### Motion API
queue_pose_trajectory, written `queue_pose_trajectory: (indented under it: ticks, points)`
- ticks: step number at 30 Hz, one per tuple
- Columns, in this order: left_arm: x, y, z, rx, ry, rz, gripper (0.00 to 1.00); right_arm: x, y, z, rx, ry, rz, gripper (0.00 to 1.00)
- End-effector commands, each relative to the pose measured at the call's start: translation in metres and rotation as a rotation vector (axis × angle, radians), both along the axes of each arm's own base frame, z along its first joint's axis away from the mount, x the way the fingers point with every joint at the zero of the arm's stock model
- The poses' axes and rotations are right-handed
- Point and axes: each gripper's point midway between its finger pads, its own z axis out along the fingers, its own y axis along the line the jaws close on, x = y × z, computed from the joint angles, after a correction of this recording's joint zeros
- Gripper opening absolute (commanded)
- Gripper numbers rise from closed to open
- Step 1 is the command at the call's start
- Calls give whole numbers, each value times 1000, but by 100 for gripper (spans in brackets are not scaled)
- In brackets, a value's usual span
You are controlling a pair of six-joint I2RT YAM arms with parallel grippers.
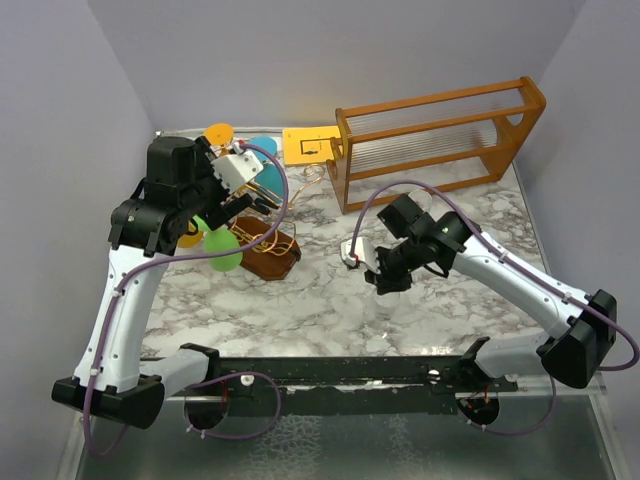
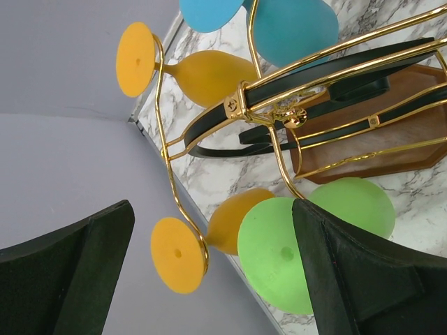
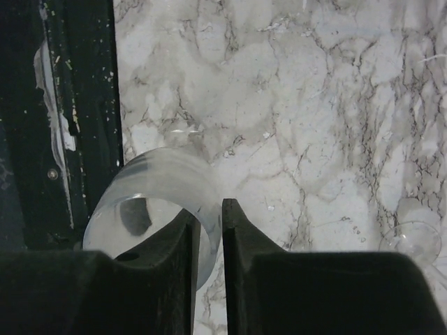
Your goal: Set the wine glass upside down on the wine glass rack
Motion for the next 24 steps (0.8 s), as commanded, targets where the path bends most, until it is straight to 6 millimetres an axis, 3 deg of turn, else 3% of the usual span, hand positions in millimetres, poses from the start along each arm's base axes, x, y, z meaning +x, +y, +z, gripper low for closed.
queue_pose_trajectory:
  ticks: [1,3,9,18,20,24]
  points:
    - [6,5,1,25,-27,19,99,8,3,11,5,-52,15,9]
    - [8,4,1,21,-28,16,99,10,7,16,28,-67,21,1]
    - [12,-10,16,-79,-58,6,99,26,21,47,143,-204,34,1]
    - [8,-50,63,-318,-116,-111,99,40,30,122,345,-447,20,1]
    - [7,-61,76,-386,-123,-148,99,40,27,136,415,-480,-17,1]
    - [4,-81,101,-526,-116,-219,99,57,-4,161,531,-520,-177,1]
